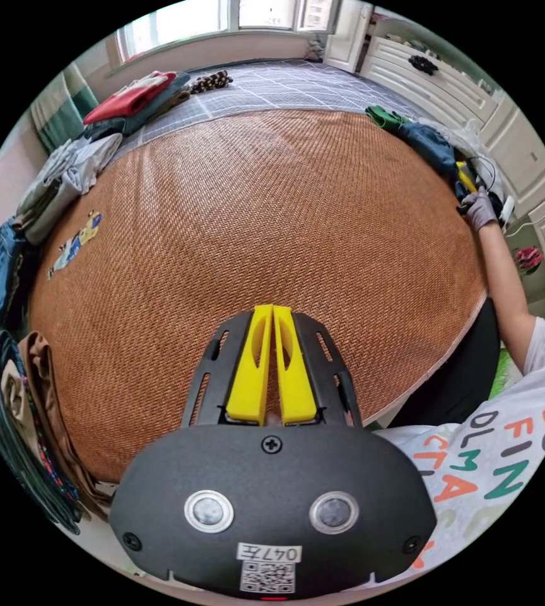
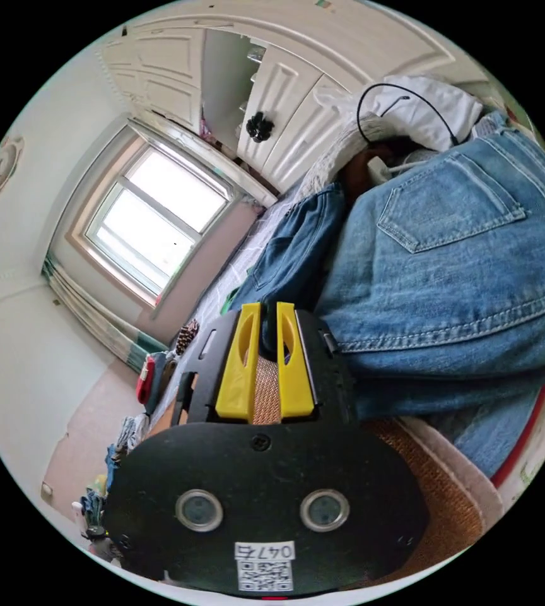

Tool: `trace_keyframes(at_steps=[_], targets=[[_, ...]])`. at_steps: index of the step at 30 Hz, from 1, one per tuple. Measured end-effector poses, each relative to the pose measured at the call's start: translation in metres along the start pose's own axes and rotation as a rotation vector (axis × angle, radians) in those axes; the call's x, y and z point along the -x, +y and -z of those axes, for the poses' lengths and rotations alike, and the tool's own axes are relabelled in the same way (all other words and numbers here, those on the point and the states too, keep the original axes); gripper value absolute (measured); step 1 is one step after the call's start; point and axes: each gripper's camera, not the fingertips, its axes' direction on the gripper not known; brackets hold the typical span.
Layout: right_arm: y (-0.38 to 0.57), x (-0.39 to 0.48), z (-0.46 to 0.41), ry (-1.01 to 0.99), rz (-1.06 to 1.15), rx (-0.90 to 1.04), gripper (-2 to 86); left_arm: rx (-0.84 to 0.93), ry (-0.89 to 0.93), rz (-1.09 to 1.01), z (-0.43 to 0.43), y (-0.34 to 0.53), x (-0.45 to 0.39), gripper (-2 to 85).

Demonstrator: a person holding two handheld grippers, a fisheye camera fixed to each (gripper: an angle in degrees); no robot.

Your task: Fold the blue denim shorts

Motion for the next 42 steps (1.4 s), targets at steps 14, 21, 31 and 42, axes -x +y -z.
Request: trace_keyframes(at_steps=[14,21,31,42], targets=[[0.111,0.132,-0.047,-0.988,0.384,0.729,7.2,-0.031,0.205,0.083,-0.052,0.031,0.062,-1.0],[0.15,0.118,0.07,-0.413,0.345,0.457,8.0,-0.065,0.244,0.077,-0.077,0.06,0.079,-0.9],[0.216,0.116,0.036,0.075,0.257,0.733,4.6,-0.149,0.26,0.064,-0.108,0.117,0.09,4.6],[0.209,0.324,0.037,-0.164,0.637,0.537,-0.9,-0.259,0.54,0.066,-0.105,0.209,0.115,14.5]])
